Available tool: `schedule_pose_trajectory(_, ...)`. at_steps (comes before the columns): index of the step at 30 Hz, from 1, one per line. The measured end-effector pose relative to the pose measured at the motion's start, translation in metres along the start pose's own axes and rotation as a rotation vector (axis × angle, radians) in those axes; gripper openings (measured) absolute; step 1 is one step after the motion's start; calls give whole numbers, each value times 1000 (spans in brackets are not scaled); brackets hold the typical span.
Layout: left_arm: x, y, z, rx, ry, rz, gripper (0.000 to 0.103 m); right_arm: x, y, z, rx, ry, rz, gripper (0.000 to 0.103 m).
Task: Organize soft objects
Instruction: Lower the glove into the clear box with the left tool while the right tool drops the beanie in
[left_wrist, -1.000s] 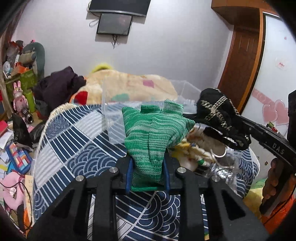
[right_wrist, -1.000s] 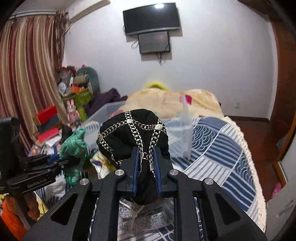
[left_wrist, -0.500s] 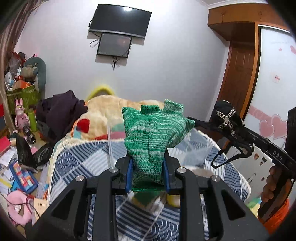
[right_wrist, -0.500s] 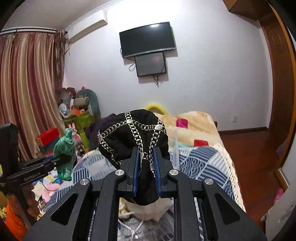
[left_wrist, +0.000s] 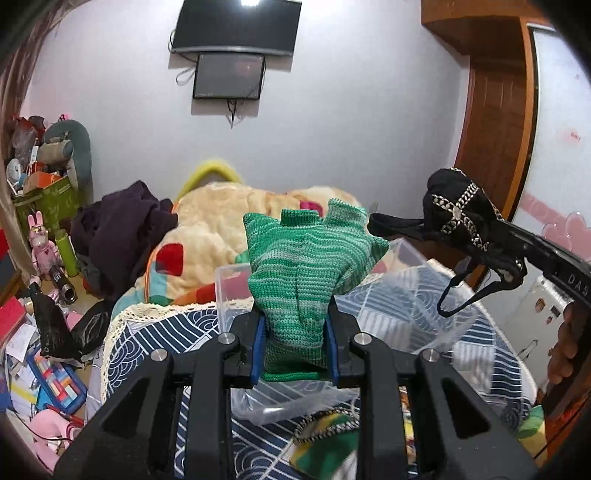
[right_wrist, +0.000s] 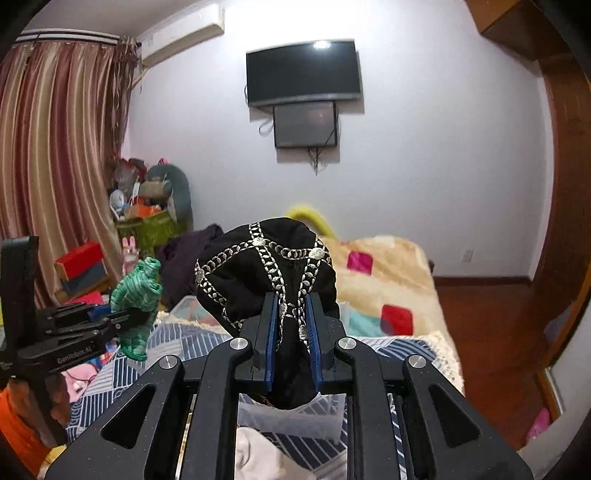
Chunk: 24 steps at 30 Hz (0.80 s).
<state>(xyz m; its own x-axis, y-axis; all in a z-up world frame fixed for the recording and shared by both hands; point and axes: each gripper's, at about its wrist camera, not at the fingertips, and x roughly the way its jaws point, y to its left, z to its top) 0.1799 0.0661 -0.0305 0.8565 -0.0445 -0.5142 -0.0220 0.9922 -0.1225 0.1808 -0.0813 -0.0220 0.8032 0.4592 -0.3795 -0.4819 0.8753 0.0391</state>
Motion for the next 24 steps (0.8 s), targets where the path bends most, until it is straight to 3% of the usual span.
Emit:
schedule_pose_trajectory(7,50,4,-11,15,130,41,27,37,-4,-18,3,152,13,14)
schedule_pose_trajectory(14,70,-1,-20,45,195,49,27,54,-1,-38,-31,279,33,14)
schedule_pose_trajectory(16,70,-2,-21,49,200,46,27,55,-1,-37,-44,293,35,19)
schedule_pose_trajectory(24,54,-11,-19,63,173,30,52,44,3,-27,-65,276,33,30)
